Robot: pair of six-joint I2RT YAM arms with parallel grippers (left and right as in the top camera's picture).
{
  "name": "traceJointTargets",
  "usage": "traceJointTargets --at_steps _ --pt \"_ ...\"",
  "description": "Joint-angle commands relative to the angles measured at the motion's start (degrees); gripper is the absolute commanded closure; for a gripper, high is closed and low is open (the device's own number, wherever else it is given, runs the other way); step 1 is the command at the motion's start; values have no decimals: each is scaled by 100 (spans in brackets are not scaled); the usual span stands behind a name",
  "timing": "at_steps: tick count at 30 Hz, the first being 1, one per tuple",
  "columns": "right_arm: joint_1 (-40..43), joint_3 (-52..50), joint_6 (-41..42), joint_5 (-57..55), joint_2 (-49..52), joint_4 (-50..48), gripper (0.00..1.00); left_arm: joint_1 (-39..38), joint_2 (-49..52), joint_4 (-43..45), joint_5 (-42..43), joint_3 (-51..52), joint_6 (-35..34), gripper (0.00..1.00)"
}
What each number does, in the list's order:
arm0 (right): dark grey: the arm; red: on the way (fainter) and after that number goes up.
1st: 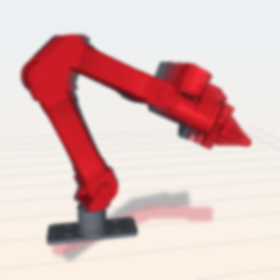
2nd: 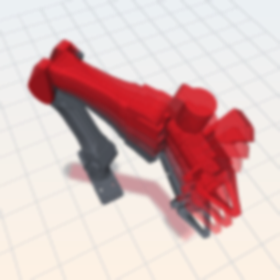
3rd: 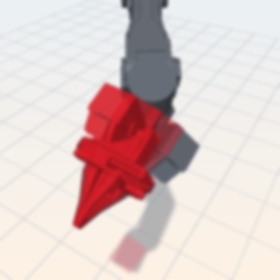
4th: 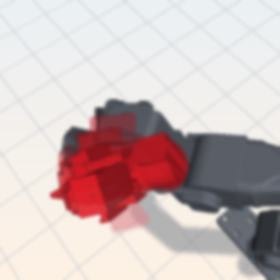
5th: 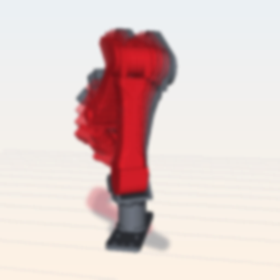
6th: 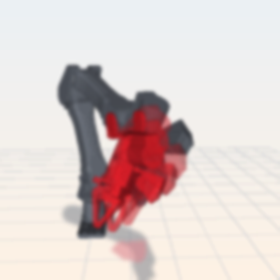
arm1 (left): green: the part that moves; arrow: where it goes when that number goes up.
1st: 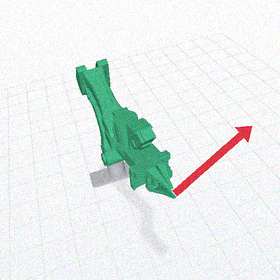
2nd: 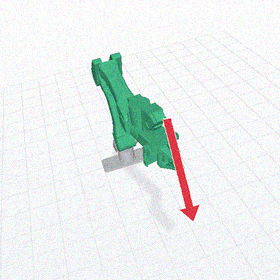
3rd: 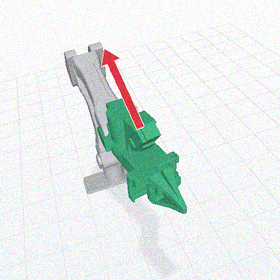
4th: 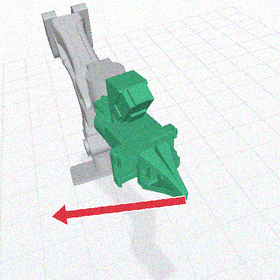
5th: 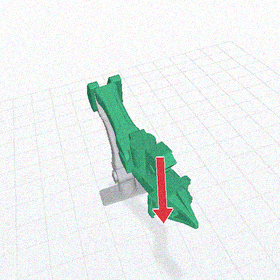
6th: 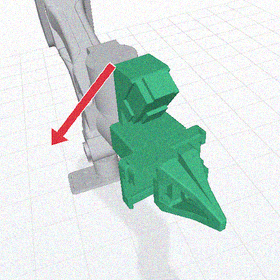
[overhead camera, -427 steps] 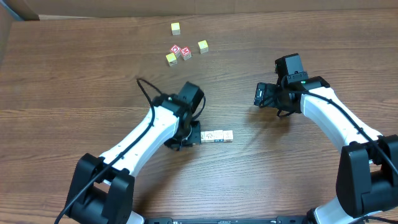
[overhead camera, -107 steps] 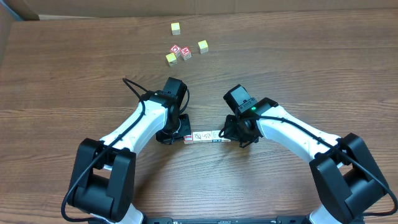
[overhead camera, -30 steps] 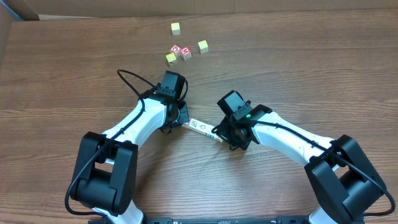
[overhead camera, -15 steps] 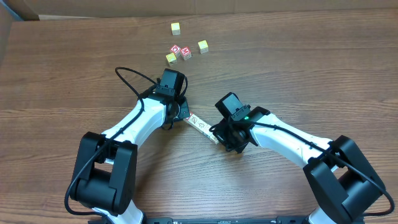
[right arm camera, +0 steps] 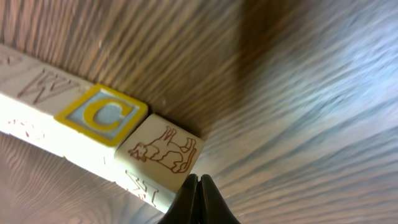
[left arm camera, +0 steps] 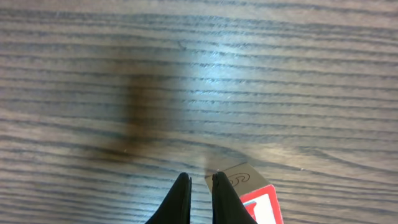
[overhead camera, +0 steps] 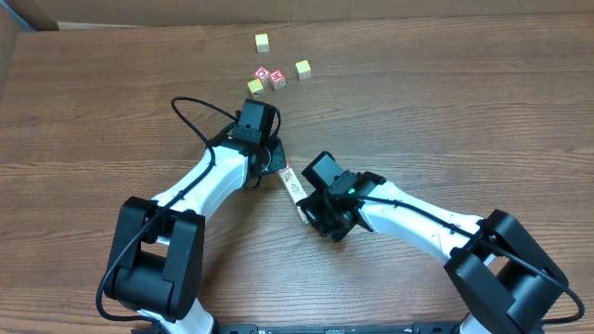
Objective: Flip 5 blocks
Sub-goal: 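Swing both grippers to rotate the held row front-to-back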
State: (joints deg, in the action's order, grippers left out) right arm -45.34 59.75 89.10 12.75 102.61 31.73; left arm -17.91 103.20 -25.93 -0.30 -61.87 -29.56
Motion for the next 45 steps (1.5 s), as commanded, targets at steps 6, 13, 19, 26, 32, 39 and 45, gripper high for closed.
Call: traceJointTargets --at_steps 6,13,19,26,32,39,45 --pt "-293 138 841 -380 -70 -483 87 -199 63 -96 566 22 63 93" --pt "-562 138 1172 -586 -70 -603 88 -197 63 -94 549 22 66 93" --pt "-704 138 1172 -570 -70 -745 88 -197 63 -109 459 22 87 96" --pt "-702 144 1163 -404 -74 -597 96 -192 13 -168 461 0 90 96" --pt "-684 151 667 -413 -293 -595 96 -190 -330 -407 459 -321 90 96" --pt "-667 170 -1095 -1163 -833 -592 96 -164 -811 -1191 431 -1132 87 96" --pt "-664 501 -2817 -1322 -1091 -328 96 122 -881 -2096 413 -1989 87 96"
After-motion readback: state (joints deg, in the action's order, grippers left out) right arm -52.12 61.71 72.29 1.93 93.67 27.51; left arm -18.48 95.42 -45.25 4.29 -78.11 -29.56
